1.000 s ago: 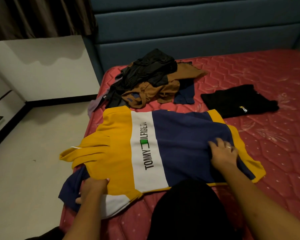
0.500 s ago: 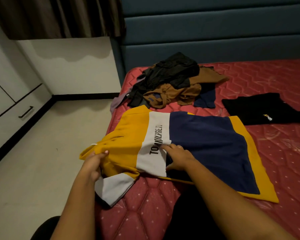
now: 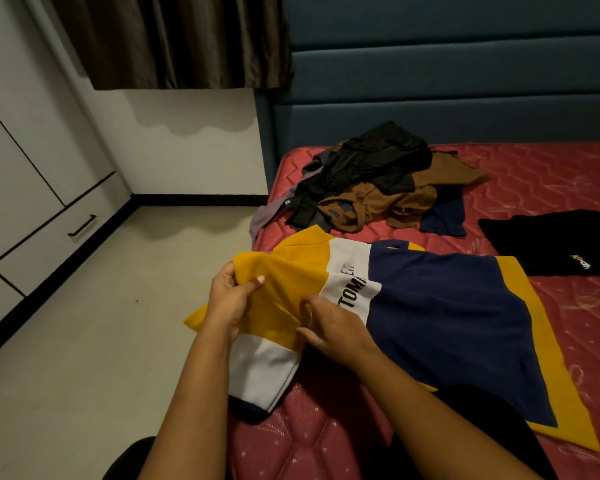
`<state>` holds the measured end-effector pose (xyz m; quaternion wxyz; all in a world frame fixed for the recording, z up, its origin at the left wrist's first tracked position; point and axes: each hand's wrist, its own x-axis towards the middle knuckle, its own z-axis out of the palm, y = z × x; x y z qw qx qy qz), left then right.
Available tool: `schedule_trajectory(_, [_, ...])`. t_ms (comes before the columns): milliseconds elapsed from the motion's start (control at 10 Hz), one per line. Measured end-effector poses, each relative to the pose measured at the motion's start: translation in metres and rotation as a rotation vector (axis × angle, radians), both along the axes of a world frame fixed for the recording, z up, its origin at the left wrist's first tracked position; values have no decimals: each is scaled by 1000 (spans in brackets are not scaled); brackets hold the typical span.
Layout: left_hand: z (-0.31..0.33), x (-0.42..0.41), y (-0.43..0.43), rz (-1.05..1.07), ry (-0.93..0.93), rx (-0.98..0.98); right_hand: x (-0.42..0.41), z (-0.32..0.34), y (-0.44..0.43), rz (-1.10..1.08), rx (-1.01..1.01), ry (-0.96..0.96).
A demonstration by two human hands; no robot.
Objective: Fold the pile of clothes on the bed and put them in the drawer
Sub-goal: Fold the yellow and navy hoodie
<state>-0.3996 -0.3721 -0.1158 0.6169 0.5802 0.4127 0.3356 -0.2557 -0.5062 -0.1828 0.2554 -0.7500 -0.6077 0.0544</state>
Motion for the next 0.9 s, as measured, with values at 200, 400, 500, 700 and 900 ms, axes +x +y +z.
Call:
schedule_trajectory(200, [38, -3, -5, -398, 195, 148, 4, -22, 0, -66, -550, 100])
schedule_trajectory(400, [78, -5, -19, -263, -25, -93, 4, 26, -14, -261, -270, 421])
schedule_trajectory(500, [92, 5, -25, -154, -310, -269, -22, 65, -6, -146, -298, 473])
schedule_trajectory(700, [89, -8, -36, -32, -255, -292, -31, 145, -32, -7, -206, 513])
schedule_trajectory(900, [85, -36, -53, -164, 47, -279, -17, 185, -40, -138, -81, 1075])
